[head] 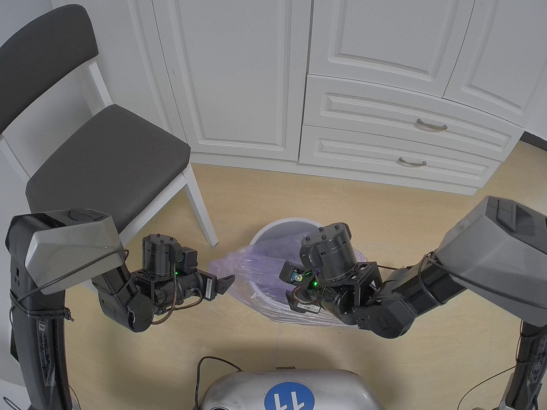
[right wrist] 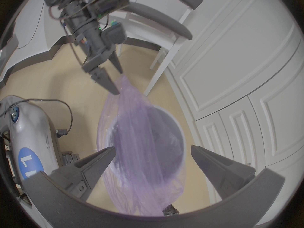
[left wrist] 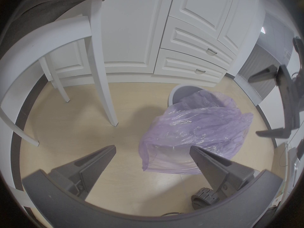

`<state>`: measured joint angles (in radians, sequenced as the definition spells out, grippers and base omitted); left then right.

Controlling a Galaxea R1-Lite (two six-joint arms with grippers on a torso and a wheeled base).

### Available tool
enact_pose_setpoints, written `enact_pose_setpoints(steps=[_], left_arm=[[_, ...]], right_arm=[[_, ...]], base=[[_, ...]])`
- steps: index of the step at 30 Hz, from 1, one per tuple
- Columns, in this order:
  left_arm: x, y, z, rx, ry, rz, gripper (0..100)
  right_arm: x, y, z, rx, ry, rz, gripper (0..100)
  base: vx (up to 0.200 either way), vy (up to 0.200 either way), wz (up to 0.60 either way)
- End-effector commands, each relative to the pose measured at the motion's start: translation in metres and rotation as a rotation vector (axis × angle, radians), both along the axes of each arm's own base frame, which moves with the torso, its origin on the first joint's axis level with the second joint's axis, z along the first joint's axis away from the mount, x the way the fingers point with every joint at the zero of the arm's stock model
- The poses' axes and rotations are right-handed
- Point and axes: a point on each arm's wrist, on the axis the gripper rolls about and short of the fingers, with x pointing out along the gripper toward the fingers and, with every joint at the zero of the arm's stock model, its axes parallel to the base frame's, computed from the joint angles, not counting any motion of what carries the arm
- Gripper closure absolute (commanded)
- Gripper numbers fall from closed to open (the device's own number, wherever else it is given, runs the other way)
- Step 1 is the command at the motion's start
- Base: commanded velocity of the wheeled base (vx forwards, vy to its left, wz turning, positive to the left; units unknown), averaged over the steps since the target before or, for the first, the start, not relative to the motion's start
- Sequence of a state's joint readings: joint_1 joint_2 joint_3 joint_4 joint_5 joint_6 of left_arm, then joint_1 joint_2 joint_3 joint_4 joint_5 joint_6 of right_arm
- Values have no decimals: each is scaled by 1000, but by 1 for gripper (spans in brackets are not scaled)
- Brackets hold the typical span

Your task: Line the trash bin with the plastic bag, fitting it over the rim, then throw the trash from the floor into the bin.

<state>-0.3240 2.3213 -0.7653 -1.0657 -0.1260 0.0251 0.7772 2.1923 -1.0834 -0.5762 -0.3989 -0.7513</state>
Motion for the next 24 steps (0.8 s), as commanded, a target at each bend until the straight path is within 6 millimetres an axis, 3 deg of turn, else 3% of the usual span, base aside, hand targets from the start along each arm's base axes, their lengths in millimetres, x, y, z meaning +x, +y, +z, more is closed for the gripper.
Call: enact_pose_setpoints(steps=[1, 5, 19, 20, 24], left_arm=[[0, 2, 3, -3, -8, 5, 0], [1, 2, 4, -4, -9, 7, 0], [0, 3, 11, -12, -27, 8, 0], [0, 3, 11, -12, -29, 8, 0], [0, 3, 12, -13, -32, 8, 0]], right_arm=[[4, 5, -25, -43, 35, -7, 0], [7, 6, -31, -53, 35, -24, 0], [46, 12, -61, -57, 25, -87, 0], [47, 12, -62, -57, 25, -87, 100], [50, 17, -51, -29, -4, -84, 100]], base=[[0, 0, 0], [0, 0, 0], [0, 0, 0], [0, 0, 0], [0, 0, 0]])
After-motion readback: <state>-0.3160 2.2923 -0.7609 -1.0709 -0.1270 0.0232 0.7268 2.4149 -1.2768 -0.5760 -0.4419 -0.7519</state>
